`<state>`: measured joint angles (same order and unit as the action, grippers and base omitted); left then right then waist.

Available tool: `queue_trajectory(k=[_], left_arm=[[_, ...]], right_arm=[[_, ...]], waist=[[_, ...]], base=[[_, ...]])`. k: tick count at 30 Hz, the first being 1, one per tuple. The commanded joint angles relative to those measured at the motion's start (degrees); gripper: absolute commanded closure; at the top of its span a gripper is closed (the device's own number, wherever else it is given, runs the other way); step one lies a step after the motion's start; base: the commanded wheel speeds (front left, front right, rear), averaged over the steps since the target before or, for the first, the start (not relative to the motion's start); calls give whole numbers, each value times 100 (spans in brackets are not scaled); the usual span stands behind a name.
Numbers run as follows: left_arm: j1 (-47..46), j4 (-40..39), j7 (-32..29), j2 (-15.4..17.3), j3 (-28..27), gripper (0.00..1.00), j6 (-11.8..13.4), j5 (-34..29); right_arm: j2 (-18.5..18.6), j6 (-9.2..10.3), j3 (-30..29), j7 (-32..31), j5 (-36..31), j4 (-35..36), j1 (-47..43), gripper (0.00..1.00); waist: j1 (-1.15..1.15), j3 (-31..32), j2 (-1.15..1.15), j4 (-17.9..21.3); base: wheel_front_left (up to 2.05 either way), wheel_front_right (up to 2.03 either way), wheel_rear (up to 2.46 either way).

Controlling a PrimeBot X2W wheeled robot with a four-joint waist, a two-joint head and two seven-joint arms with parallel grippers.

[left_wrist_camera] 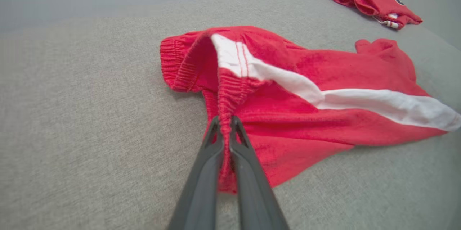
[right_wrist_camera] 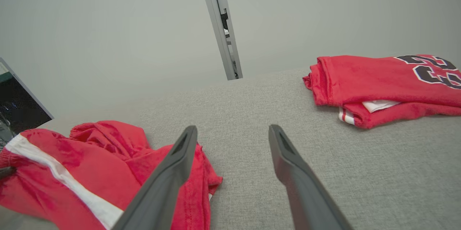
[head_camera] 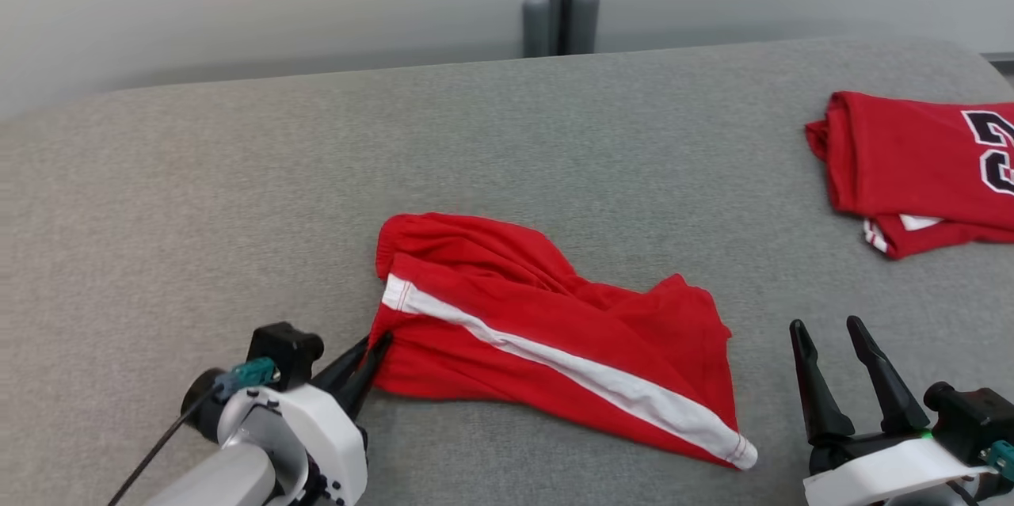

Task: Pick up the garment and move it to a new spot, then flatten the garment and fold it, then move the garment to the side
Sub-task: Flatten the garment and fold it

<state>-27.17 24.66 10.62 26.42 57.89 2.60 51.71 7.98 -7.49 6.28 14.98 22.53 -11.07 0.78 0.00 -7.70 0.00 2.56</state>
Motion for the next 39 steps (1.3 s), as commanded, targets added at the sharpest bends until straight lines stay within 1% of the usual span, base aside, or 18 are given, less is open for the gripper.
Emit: queue_trajectory(k=[1,8,9,10,14,17,21,25,30,31,36,39], left_arm=[[62,32,38,-6,-43,100,16,51],[513,402,281,-223,-79,100,-24,207],[544,429,329,-264,-147,66,-1,218],[570,445,367,-298,-202,0,23,205],[690,286,457,-325,-629,0,100,-12],[869,-141,461,-354,-1283,0,198,-403],[1192,-595,451,-391,-2072,0,208,-951],[1546,-954,452,-506,-2836,0,246,-1460],[1974,-1423,452,-733,-3818,0,284,-2090],[1974,-1423,452,-733,-3818,0,284,-2090],[2412,-1677,452,-1010,-4617,0,162,-2549],[2651,-1760,452,-1156,-4979,0,48,-2776]], right_arm=[[54,-1,2,30,-44,10,-25,0],[112,-1,33,31,-43,-34,-94,0],[110,-1,36,30,-44,-40,-96,0],[114,-1,29,30,-43,-43,-101,0],[122,-1,-36,30,-45,-32,-157,0],[124,-1,-105,31,-51,-16,-216,0],[117,-1,-133,30,-65,4,-240,0],[105,-1,-161,30,-84,41,-262,0],[85,-1,-235,31,-113,99,-347,0],[85,-1,-235,31,-113,99,-347,0],[95,-1,-318,31,-145,188,-465,0],[89,-1,-354,30,-159,216,-527,0]], waist=[[0,25,0,-93],[0,141,0,-226],[0,159,0,-236],[0,185,0,-251],[0,291,0,-338],[0,368,0,-414],[0,474,0,-467],[0,577,0,-476],[0,684,0,-465],[0,684,0,-465],[0,753,0,-455],[0,785,0,-446]], base=[[0,0,0],[0,0,0],[0,0,0],[0,0,0],[0,0,0],[0,0,0],[0,0,0],[0,0,0],[0,0,0],[0,0,0],[0,0,0],[0,0,0]])
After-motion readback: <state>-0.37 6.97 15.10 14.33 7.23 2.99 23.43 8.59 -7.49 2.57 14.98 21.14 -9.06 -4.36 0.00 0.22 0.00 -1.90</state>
